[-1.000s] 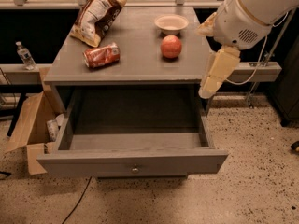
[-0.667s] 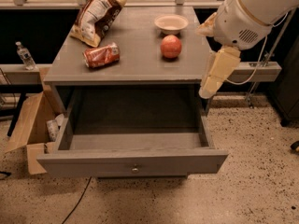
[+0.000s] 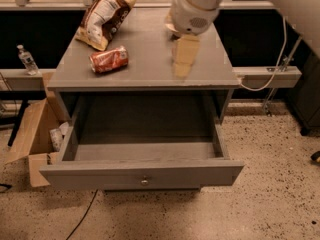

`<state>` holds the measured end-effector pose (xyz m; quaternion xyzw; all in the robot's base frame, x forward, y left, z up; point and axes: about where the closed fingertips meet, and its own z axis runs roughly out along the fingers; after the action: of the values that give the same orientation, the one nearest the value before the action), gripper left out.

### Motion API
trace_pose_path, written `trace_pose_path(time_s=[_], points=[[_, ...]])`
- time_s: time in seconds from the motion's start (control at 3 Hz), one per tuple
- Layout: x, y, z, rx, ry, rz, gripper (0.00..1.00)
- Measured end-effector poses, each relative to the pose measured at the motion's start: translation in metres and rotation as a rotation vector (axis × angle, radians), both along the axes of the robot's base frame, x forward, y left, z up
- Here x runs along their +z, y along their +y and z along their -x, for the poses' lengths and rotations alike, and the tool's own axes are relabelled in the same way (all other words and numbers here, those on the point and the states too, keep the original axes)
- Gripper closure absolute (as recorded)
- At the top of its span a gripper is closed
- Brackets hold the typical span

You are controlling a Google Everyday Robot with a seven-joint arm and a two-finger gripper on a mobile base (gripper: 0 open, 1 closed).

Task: Place coke can into top drawer

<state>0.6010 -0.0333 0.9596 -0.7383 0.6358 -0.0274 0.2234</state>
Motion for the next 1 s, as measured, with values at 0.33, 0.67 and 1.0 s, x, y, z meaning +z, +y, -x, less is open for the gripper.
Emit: trace_pose_path(time_s=[0.33, 0.67, 1.0], points=[[-0.014, 0.049, -0.042, 0.072, 0.010, 0.035, 0.00], [-0.031, 0.090, -0.066, 0.140, 0.050, 0.015, 0.00], [-0.029, 0.090, -0.068, 0.135, 0.042, 0.010, 0.00]])
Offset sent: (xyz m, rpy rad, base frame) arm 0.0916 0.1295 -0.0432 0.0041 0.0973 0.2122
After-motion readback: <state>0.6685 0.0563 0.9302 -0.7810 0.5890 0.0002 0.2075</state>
